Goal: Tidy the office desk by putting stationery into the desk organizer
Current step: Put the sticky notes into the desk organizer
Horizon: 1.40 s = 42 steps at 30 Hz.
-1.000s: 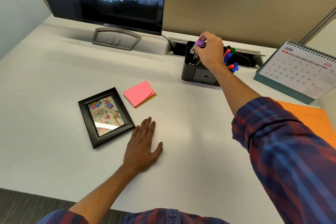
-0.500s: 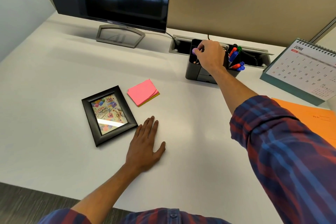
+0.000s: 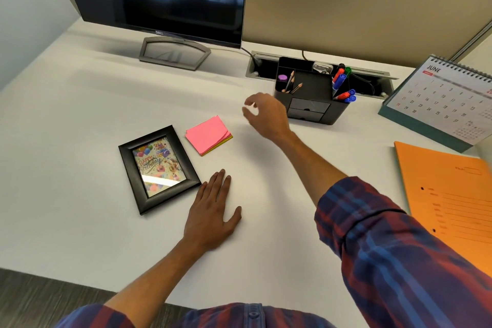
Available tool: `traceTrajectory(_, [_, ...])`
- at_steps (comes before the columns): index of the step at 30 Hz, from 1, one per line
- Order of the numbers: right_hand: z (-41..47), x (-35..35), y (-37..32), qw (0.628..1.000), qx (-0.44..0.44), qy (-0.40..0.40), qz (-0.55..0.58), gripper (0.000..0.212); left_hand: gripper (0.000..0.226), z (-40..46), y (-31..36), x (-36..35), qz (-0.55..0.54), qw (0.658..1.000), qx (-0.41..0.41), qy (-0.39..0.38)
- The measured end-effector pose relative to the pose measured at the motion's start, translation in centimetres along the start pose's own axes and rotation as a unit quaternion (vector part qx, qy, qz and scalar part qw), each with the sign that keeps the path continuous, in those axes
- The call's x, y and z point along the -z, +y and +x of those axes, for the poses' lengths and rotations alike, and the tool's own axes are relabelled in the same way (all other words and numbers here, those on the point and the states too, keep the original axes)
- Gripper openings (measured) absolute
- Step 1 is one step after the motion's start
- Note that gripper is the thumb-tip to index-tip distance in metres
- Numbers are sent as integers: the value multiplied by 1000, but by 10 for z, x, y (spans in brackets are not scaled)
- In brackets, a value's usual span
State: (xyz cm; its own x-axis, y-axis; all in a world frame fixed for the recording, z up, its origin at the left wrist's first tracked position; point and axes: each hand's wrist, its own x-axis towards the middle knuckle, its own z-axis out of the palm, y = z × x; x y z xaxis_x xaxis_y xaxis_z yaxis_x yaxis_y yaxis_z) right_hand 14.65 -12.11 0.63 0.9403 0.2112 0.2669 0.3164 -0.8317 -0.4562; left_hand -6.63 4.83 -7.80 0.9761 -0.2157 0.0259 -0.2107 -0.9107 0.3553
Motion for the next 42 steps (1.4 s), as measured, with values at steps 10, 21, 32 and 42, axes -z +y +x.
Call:
traceTrajectory(10, [-23,-62,-43,987,-80,-139,-6,37,74,0,0,0,-2,1000,0,-5])
traceTrajectory(21, [-21,-72,-45,962,-226,-114,105,45,74,0,0,0,-3,1000,3,-10])
traceTrajectory(32, [-19,-50,-20,892,-294,-90,330,17,75,0,0,1,-2,1000,0,-4])
traceTrajectory(42, [6,10,-6,935,-186,4,303,10,75,0,0,0,-5,1000,-5,5])
